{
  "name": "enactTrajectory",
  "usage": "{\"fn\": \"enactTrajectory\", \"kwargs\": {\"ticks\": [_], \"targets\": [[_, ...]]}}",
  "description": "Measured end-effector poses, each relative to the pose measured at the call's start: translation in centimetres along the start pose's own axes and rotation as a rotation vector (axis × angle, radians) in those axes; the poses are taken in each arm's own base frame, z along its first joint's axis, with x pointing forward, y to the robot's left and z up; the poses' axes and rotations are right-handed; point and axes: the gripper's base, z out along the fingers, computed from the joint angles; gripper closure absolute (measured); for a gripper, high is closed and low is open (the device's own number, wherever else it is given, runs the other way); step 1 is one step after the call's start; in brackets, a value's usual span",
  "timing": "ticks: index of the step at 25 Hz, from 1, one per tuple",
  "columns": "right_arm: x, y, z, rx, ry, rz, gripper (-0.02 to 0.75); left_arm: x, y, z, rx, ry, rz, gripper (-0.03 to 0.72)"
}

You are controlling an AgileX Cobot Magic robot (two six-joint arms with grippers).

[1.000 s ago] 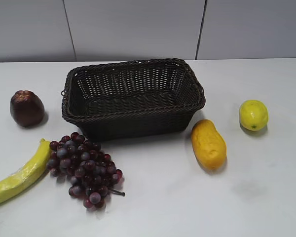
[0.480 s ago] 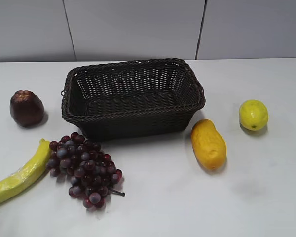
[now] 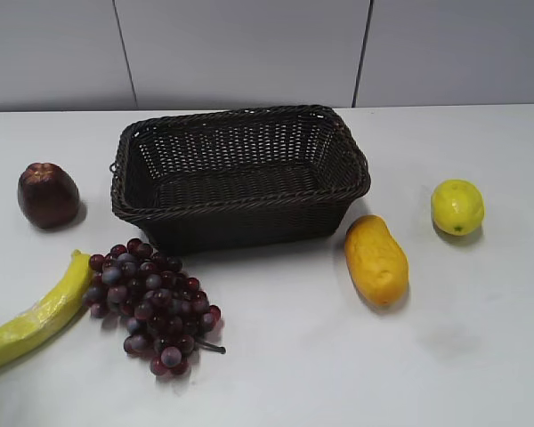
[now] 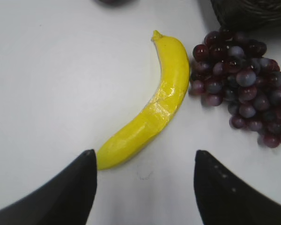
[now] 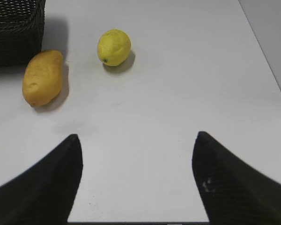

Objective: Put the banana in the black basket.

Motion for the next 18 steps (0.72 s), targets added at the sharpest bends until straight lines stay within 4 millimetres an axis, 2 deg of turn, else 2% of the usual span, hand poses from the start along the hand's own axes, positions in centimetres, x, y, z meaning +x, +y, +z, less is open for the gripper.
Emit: {"fn": "enactTrajectory", "kwargs": {"ticks": [6, 18], "targets": [[0.0, 0.0, 0.0, 0.0, 0.0, 0.0, 0.155, -1.7, -1.4, 1.6, 0.056, 0.082, 0.167, 0.057], [0.0, 0.0, 0.0, 0.0, 0.0, 0.0, 0.155, -1.8, -3.0, 8.2, 0.085, 0.326, 0.322, 0.058]]}}
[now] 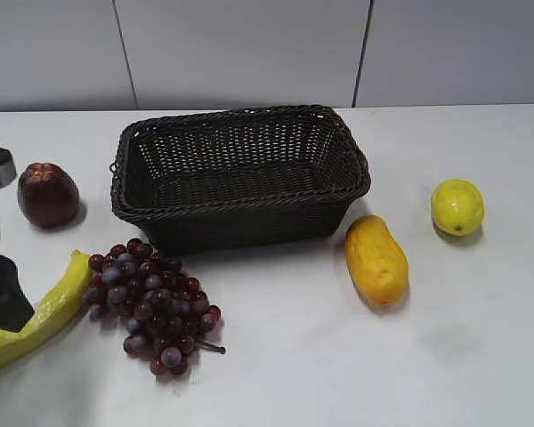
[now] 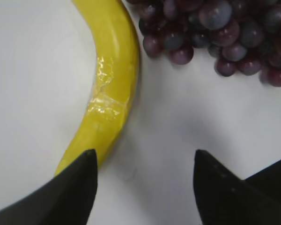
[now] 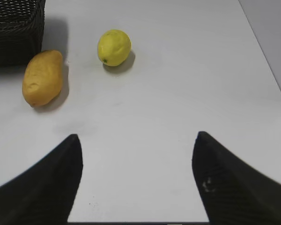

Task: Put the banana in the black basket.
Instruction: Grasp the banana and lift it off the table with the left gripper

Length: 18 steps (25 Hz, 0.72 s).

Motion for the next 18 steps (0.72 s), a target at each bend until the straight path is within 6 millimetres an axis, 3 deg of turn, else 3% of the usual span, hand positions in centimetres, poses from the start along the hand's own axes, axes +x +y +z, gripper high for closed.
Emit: {"fn": "enactTrajectory", "kwargs": {"ticks": [5, 18], "targets": [[0.0, 0.0, 0.0, 0.0, 0.0, 0.0, 0.155, -1.3, 0.4, 2.2, -0.024, 0.046, 0.047, 0.058], [0.0, 0.0, 0.0, 0.0, 0.0, 0.0, 0.155, -3.2, 1.6, 5.5, -0.035, 0.093, 0.055, 0.058]]}}
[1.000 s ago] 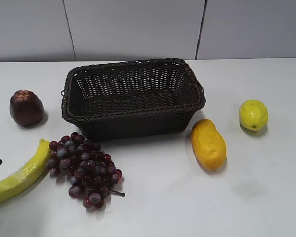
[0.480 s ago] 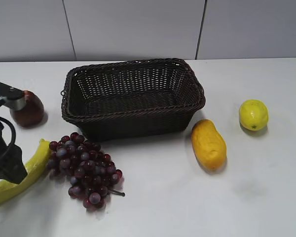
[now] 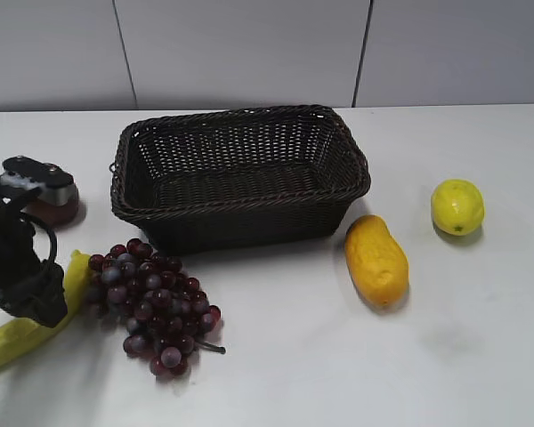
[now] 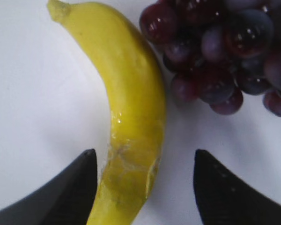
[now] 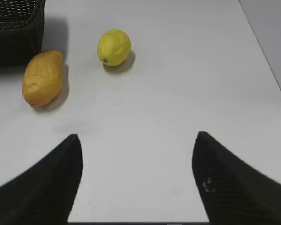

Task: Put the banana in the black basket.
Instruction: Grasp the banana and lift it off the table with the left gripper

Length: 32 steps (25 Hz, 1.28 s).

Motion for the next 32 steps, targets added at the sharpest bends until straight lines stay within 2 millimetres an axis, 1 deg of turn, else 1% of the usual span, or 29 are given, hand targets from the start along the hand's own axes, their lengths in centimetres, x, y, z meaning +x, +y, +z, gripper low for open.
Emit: {"fn": "enactTrajectory", "kwargs": {"ticks": [5, 13, 16, 18, 22, 23, 24, 25, 29, 32], "targets": [[0.0, 0.0, 0.0, 0.0, 0.0, 0.0, 0.155, -0.2, 0.2, 0.5, -0.006, -0.002, 0.012, 0.058], [0.0, 0.0, 0.0, 0.0, 0.0, 0.0, 0.155, -0.1, 0.4, 2.4, 0.012, 0.057, 0.011, 0.059], [0.0, 0.0, 0.0, 0.0, 0.0, 0.0, 0.155, -0.2, 0.4, 2.6, 0.008, 0.054, 0.015, 0.07], [0.0, 0.0, 0.0, 0.0, 0.0, 0.0, 0.155, -0.2, 0.5, 2.6, 0.003, 0.051, 0.019, 0.097], [0.0, 0.0, 0.0, 0.0, 0.0, 0.0, 0.155, -0.2, 0.5, 2.5, -0.001, 0.053, 0.027, 0.193], [0.0, 0.0, 0.0, 0.0, 0.0, 0.0, 0.155, -0.2, 0.5, 2.5, -0.001, 0.053, 0.027, 0.193], [0.0, 0.0, 0.0, 0.0, 0.0, 0.0, 0.155, -0.2, 0.5, 2.6, -0.003, 0.053, 0.028, 0.234], [0.0, 0.0, 0.0, 0.0, 0.0, 0.0, 0.155, -0.2, 0.6, 2.6, -0.003, 0.054, 0.029, 0.249], [0.0, 0.0, 0.0, 0.0, 0.0, 0.0, 0.155, -0.2, 0.5, 2.6, -0.002, 0.059, 0.032, 0.268], [0.0, 0.0, 0.0, 0.0, 0.0, 0.0, 0.155, -0.1, 0.5, 2.6, 0.002, 0.068, 0.032, 0.269]]}}
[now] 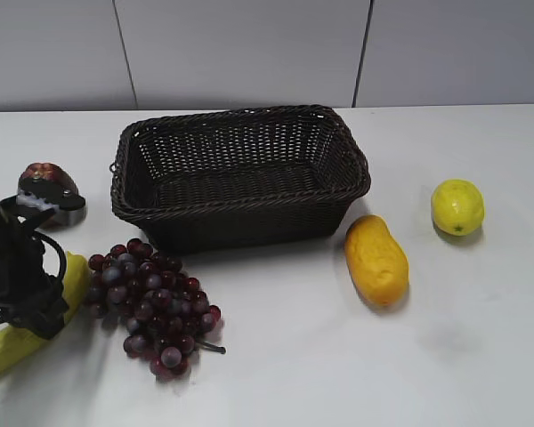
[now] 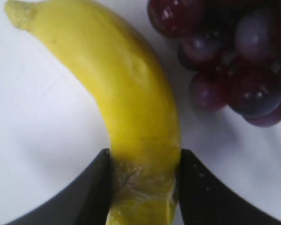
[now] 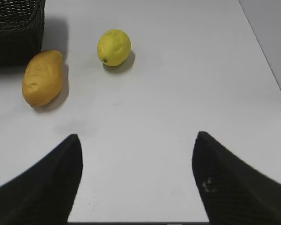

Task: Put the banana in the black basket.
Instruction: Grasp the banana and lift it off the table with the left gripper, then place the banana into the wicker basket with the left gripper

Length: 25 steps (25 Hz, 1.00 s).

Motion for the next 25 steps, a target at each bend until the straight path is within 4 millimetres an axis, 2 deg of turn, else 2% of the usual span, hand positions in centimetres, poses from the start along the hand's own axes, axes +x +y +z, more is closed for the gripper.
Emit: {"fn": "enactTrajectory", "kwargs": {"ticks": [5, 10, 13, 16, 18, 22, 25], "targets": [[0.0, 0.0, 0.0, 0.0, 0.0, 0.0, 0.155, 0.3, -0.2, -0.2, 0.018, 0.038, -0.014, 0.272], [0.0, 0.0, 0.0, 0.0, 0.0, 0.0, 0.155, 0.6, -0.6, -2.4, 0.04, 0.076, -0.052, 0.272], [0.0, 0.0, 0.0, 0.0, 0.0, 0.0, 0.155, 1.1, -1.1, -4.8, 0.056, 0.1, -0.076, 0.272], [0.0, 0.0, 0.0, 0.0, 0.0, 0.0, 0.155, 0.8, -1.2, -7.5, 0.039, 0.034, -0.075, 0.272], [0.0, 0.0, 0.0, 0.0, 0.0, 0.0, 0.155, 0.0, -1.3, -9.9, 0.019, -0.064, -0.074, 0.272], [0.0, 0.0, 0.0, 0.0, 0.0, 0.0, 0.155, -2.9, -1.2, -15.6, -0.002, -0.319, -0.08, 0.273], [0.0, 0.0, 0.0, 0.0, 0.0, 0.0, 0.155, -4.5, -1.2, -18.1, 0.004, -0.46, -0.094, 0.273]]}}
